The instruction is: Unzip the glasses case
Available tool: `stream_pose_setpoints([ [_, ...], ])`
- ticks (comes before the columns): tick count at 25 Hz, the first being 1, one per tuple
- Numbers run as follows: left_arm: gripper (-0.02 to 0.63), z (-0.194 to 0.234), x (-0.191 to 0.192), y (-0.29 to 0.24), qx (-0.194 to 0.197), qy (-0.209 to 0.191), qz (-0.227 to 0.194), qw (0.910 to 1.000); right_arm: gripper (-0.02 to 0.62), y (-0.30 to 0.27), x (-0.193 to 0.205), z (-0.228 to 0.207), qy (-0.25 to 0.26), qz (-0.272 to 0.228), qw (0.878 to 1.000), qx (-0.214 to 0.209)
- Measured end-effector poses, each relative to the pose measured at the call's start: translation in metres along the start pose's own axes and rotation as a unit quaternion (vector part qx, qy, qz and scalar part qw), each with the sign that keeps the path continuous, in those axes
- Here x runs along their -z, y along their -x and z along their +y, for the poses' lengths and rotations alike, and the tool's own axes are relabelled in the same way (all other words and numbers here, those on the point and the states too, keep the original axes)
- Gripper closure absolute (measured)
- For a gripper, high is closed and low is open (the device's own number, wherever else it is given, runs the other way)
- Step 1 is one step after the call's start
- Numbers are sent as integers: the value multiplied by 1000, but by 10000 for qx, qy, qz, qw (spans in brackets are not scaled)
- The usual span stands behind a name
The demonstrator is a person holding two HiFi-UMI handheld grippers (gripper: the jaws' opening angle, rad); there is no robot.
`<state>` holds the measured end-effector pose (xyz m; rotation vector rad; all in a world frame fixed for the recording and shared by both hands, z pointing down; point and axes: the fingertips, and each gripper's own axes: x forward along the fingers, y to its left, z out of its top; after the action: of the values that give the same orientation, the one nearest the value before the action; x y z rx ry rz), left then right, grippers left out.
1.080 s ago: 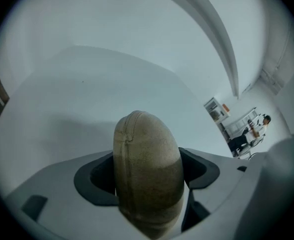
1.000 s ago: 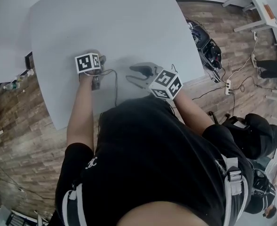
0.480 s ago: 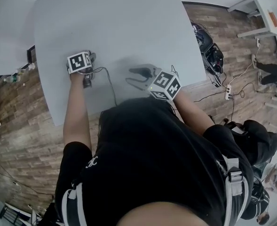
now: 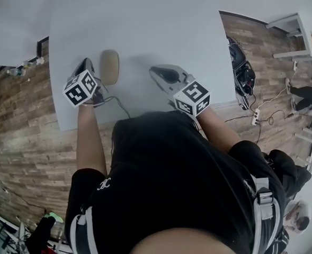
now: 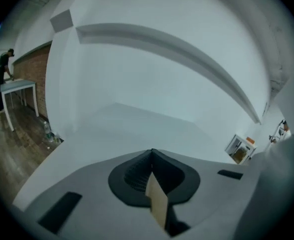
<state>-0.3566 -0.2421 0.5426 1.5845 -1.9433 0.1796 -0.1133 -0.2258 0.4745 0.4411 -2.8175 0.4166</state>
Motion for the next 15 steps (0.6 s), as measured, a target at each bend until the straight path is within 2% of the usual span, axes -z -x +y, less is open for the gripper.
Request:
stream_pose_setpoints([
  [3, 604, -13, -20, 36, 314, 60, -641, 9974, 580, 0, -31, -7, -150, -376, 9986, 335],
  [7, 603, -31, -38, 76, 468, 35, -1103, 9928, 581, -5, -61, -15, -268, -668, 9955, 619],
  [12, 604, -61, -40, 96, 517, -227, -1145, 9918, 582, -9, -70, -26, -243, -717, 9942, 767],
  [15, 603, -70, -39, 100, 724, -11, -1112, 9912, 583, -10, -67, -33, -310, -670, 9939, 824],
])
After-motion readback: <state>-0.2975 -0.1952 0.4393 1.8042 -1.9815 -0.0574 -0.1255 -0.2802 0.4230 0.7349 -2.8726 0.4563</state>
